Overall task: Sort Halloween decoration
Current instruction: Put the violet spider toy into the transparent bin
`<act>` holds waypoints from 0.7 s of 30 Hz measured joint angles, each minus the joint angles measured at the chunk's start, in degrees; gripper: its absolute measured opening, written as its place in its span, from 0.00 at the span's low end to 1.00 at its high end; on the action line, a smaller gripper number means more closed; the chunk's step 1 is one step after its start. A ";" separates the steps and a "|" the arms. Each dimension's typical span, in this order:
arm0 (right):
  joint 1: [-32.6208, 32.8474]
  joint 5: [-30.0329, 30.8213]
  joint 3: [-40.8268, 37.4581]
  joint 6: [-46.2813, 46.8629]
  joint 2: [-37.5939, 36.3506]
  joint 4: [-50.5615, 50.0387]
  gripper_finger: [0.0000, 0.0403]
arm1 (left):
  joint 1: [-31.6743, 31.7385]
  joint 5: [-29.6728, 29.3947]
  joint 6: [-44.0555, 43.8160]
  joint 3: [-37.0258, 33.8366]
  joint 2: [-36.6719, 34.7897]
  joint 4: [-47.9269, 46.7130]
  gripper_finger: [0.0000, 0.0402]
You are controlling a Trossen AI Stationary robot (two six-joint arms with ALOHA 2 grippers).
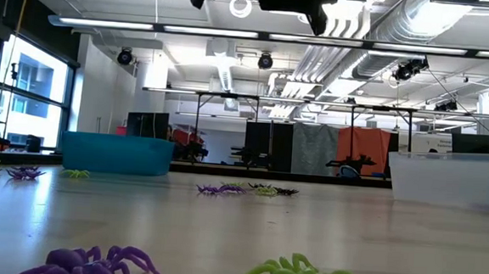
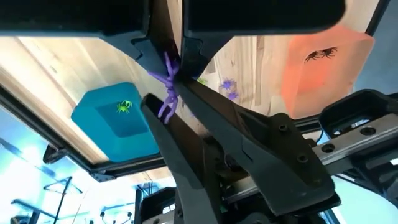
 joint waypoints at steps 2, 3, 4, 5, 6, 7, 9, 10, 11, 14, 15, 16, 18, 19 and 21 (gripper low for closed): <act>-0.01 0.19 0.07 0.93 -0.82 -2.13 0.00 | -0.03 0.59 0.09 0.00 -0.51 -0.49 0.18; -0.05 0.56 0.07 1.71 -1.47 -3.61 0.00 | -0.08 0.88 0.18 -0.02 -0.80 -0.63 0.18; -0.09 1.14 0.11 2.36 -2.15 -4.73 0.00 | -0.11 0.88 0.22 -0.02 -1.15 -0.51 0.18; -0.11 1.87 0.13 2.70 -2.86 -6.30 0.00 | -0.13 0.88 0.22 -0.02 -1.57 -0.62 0.18; -0.13 2.92 0.13 3.18 -3.52 -7.96 0.00 | -0.13 0.78 0.24 -0.02 -1.72 -0.20 0.18; -0.13 3.94 0.13 3.63 -4.27 -9.38 0.00 | -0.13 0.71 0.43 0.02 -1.75 0.03 0.18; -0.18 5.61 0.13 3.92 -5.69 -12.83 0.00 | -0.11 0.49 1.14 -0.04 -1.86 -0.96 0.19; -0.27 6.41 0.13 4.82 -6.36 -15.31 0.00 | -0.11 0.36 1.15 -0.06 -1.91 -1.17 0.19; -0.42 6.88 0.13 6.13 -7.03 -18.38 0.00 | -0.09 0.25 1.12 -0.04 -2.02 -1.56 0.19; -0.88 6.95 0.13 11.85 -9.08 -30.30 0.00 | -0.07 -0.04 0.00 -0.04 -2.10 -5.30 0.19; -0.90 6.95 0.13 14.46 -9.69 -34.72 0.00 | -0.07 -0.23 -0.80 -0.04 -2.08 -6.83 0.19; -0.90 6.96 0.13 17.06 -10.13 -39.48 0.00 | -0.07 -0.48 -1.47 -0.04 -2.08 -8.11 0.19; -0.56 6.05 0.13 22.24 -10.67 -48.98 0.00 | -0.04 -0.58 -2.87 -0.04 -2.08 -10.65 0.19; -0.21 5.24 0.13 24.73 -10.70 -53.76 0.00 | 0.02 -0.66 -3.69 -0.04 -2.08 -11.93 0.19; 0.89 4.85 0.13 29.72 -10.63 -63.41 0.00 | 0.02 -1.00 -4.82 -0.04 -2.08 -13.26 0.19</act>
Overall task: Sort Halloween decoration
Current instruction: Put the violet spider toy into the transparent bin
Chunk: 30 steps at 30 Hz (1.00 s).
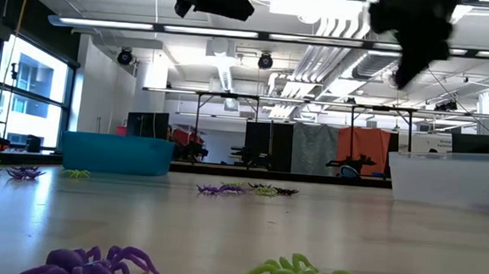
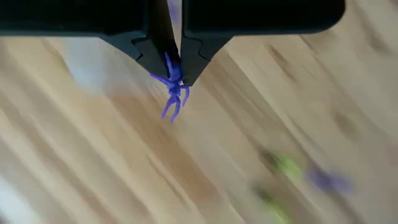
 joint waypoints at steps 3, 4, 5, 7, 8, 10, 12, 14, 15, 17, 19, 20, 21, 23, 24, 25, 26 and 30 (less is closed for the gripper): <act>1.76 0.38 -0.08 5.48 0.73 -10.05 0.00 | 0.00 -0.56 0.37 0.00 0.00 -0.41 0.19; 2.26 0.40 -0.41 6.70 0.80 -11.49 0.00 | 0.00 -0.56 0.39 0.00 0.00 -0.50 0.19; 2.58 0.06 -1.32 7.47 0.74 -11.82 0.00 | 0.00 -0.59 0.39 0.00 0.00 -0.42 0.18; 2.88 -2.06 -4.33 8.16 0.77 -10.26 0.00 | 0.00 -0.61 0.50 0.00 0.00 -0.66 0.19; 2.90 -2.61 -6.18 8.36 0.80 -8.74 0.00 | 0.00 -0.61 0.77 0.00 0.00 -0.75 0.19; 2.87 -2.75 -9.97 8.37 0.80 -4.88 0.00 | 0.00 -0.63 0.94 0.00 0.00 -1.23 0.18; 2.87 -2.70 -13.29 8.33 0.85 -1.18 0.00 | 0.00 -0.63 0.93 0.00 0.00 -1.92 0.19; 2.65 -2.23 -15.52 7.33 0.83 1.19 0.00 | 0.00 -0.63 0.93 0.00 0.00 -2.39 0.19; 2.36 -2.15 -16.35 6.56 0.83 2.09 0.00 | 0.00 -0.63 0.91 0.00 0.00 -2.68 0.18; 1.55 -2.17 -17.50 5.80 0.83 3.09 0.00 | 0.00 -0.63 0.47 0.00 0.00 -3.08 0.18; 0.72 -2.06 -18.26 5.05 0.83 3.33 0.02 | 0.00 -0.63 0.07 0.00 -0.02 -3.05 0.18; 0.35 -2.01 -18.58 5.03 0.83 3.44 0.04 | 0.00 -0.65 -0.07 0.00 -0.02 -3.05 0.18; -0.04 -2.04 -18.89 4.98 0.83 3.54 0.06 | 0.00 -0.65 -0.09 0.00 -0.01 -3.05 0.18; -0.62 -2.18 -19.06 4.81 0.83 3.56 0.12 | 0.00 -0.65 -0.09 0.00 -0.02 -3.03 0.18; -0.70 -2.18 -19.08 4.81 0.83 3.69 0.16 | 0.00 -0.65 -0.09 0.00 -0.02 -3.05 0.18; -0.73 -2.16 -19.08 4.77 0.83 3.68 0.20 | 0.00 -0.66 -0.09 0.00 -0.02 -3.03 0.18; -0.81 -2.18 -19.08 4.66 0.83 3.69 0.23 | 0.00 -0.65 -0.11 0.00 -0.02 -3.03 0.18; -0.93 -3.66 -19.06 3.63 0.67 3.62 0.34 | 0.00 -0.58 -0.65 0.02 -0.04 -4.22 0.18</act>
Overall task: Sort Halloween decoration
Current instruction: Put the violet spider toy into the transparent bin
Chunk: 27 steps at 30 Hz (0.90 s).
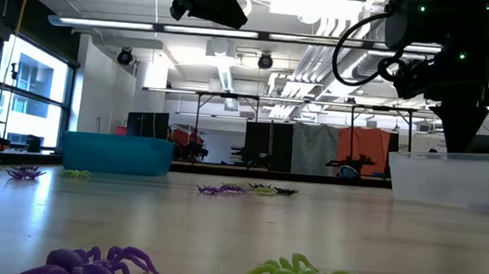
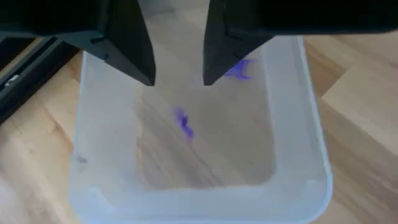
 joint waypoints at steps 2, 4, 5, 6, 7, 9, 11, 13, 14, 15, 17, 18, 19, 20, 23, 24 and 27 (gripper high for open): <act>0.06 -0.32 1.12 0.04 -0.27 -0.30 0.37 | 0.02 1.28 -1.84 0.00 0.00 -2.69 0.19; 0.60 -0.28 3.62 -0.22 -0.76 0.11 0.39 | 0.02 3.11 -5.20 0.00 0.09 -6.48 0.18; 0.95 0.03 5.06 -0.34 -0.98 0.32 0.39 | 0.02 3.80 -7.19 0.05 0.45 -8.11 0.19; 1.37 0.57 6.62 -0.65 -1.06 0.73 0.39 | 0.02 4.66 -9.12 0.09 0.87 -9.94 0.19; 1.82 1.31 8.27 -1.31 -1.07 1.86 0.39 | 0.02 5.53 -11.06 0.09 1.50 -12.24 0.18; 2.84 2.95 11.31 -3.14 -1.07 5.29 0.38 | 0.00 7.49 -14.15 0.09 3.61 -14.50 0.19; 3.81 4.52 13.01 -5.69 -0.90 9.81 0.37 | -0.13 9.18 -16.03 0.03 5.77 -16.70 0.19; 4.32 4.84 13.12 -8.45 -0.61 14.85 0.36 | -0.15 10.97 -17.03 0.03 7.92 -16.74 0.19; 4.34 4.88 12.65 -9.38 -0.30 17.55 0.36 | -0.15 11.94 -17.36 0.02 8.76 -17.04 0.19; 4.33 4.85 12.01 -10.44 0.16 20.25 0.35 | -0.15 12.83 -17.56 0.02 9.53 -17.39 0.19; 4.08 4.89 10.44 -12.16 1.76 24.09 0.35 | -0.29 14.43 -18.18 0.02 10.47 -17.24 0.19; 3.85 5.00 9.72 -13.17 2.85 26.88 0.35 | -0.45 14.75 -18.41 0.02 10.64 -17.47 0.19; 3.76 5.00 8.97 -14.07 4.05 30.40 0.35 | -0.65 14.73 -18.43 0.02 10.67 -18.20 0.19; 3.72 4.78 8.24 -15.07 5.39 33.85 0.35 | -0.89 14.74 -18.46 0.02 10.61 -18.76 0.18; 3.74 3.82 7.52 -18.38 10.88 43.56 0.35 | -1.68 14.85 -19.43 0.02 9.59 -22.36 0.18; 3.74 2.88 7.48 -19.60 12.73 46.17 0.35 | -1.91 14.83 -20.03 0.02 9.06 -23.48 0.18; 3.21 -0.58 7.45 -22.06 18.51 55.06 0.35 | -2.75 14.51 -22.63 0.02 7.26 -28.74 0.18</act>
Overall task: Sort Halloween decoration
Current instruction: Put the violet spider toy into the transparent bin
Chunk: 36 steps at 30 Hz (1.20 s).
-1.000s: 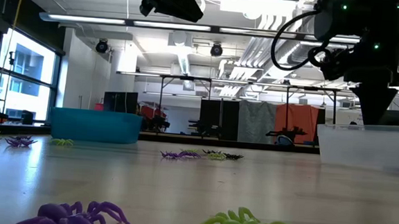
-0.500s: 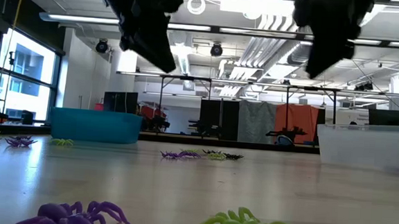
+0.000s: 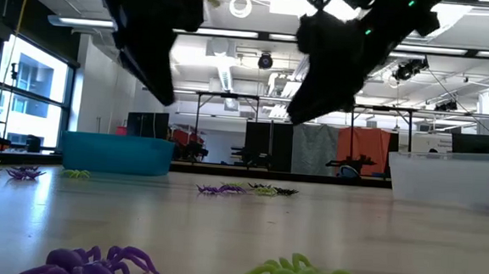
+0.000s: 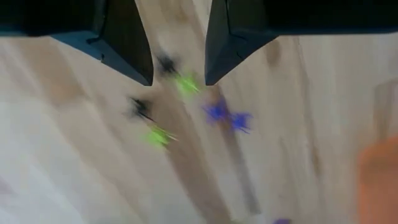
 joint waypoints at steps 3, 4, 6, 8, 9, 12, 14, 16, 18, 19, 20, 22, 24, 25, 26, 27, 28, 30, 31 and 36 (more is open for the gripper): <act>-1.08 -3.23 0.00 -1.42 5.30 7.25 0.35 | -1.15 -0.74 -2.49 0.02 -1.99 -3.96 0.18; -1.47 -4.22 0.00 -1.77 6.74 9.37 0.35 | -1.68 -1.27 -3.26 0.00 -2.81 -6.06 0.18; -2.36 -6.08 0.00 -2.20 9.57 12.94 0.35 | -2.39 -1.62 -4.69 0.00 -4.31 -7.61 0.18; -3.19 -8.17 0.00 -2.23 12.04 15.58 0.35 | -2.99 -2.35 -6.04 0.00 -5.92 -10.22 0.18; -3.48 -9.18 0.00 -2.21 13.00 16.68 0.35 | -3.27 -2.72 -6.45 0.00 -6.80 -10.12 0.18; -4.01 -10.75 0.82 -2.23 16.01 18.24 0.35 | -3.88 -3.53 -7.35 0.00 -9.48 -11.37 0.18; -3.98 -11.34 2.12 -2.27 18.17 17.87 0.35 | -4.10 -3.73 -7.37 0.00 -11.01 -11.10 0.18; -3.87 -12.97 3.35 -2.58 19.90 17.98 0.35 | -4.14 -3.86 -7.37 -0.01 -12.61 -11.43 0.18; -3.80 -14.26 5.13 -2.70 21.88 18.15 0.35 | -4.12 -4.11 -7.34 0.04 -13.92 -11.20 0.18; -3.80 -14.69 5.68 -2.81 22.54 18.00 0.35 | -4.12 -4.16 -7.39 -0.04 -14.48 -12.04 0.18; -3.80 -14.90 6.01 -3.10 22.91 17.03 0.35 | -4.12 -4.32 -7.41 -0.04 -14.83 -11.97 0.18; -3.80 -15.03 7.37 -3.79 24.09 16.61 0.35 | -4.12 -4.35 -7.37 0.00 -15.93 -12.43 0.18; -3.80 -15.06 8.09 -4.02 24.59 15.65 0.35 | -4.12 -4.58 -7.58 0.03 -16.57 -13.06 0.18; -3.80 -15.16 8.39 -4.39 24.79 15.11 0.35 | -4.09 -4.61 -7.74 0.09 -16.87 -13.04 0.18; -3.80 -15.15 8.84 -4.79 25.31 14.95 0.35 | -4.09 -4.49 -7.77 -0.05 -17.22 -13.92 0.18; -3.80 -15.11 8.98 -4.83 25.45 14.78 0.35 | -4.09 -4.53 -7.80 -0.07 -17.50 -14.70 0.18; -3.80 -15.16 9.02 -4.83 25.44 14.46 0.35 | -4.09 -4.60 -7.87 -0.01 -17.68 -14.16 0.18; -3.80 -15.05 9.03 -5.07 25.83 14.36 0.35 | -4.09 -4.52 -7.87 0.00 -17.99 -14.58 0.18; -3.80 -14.85 9.06 -5.08 25.87 13.90 0.35 | -4.09 -4.55 -7.87 -0.04 -18.22 -15.04 0.18; -3.69 -13.12 9.16 -6.28 26.41 12.48 0.35 | -4.09 -4.54 -7.86 -0.04 -18.67 -15.27 0.18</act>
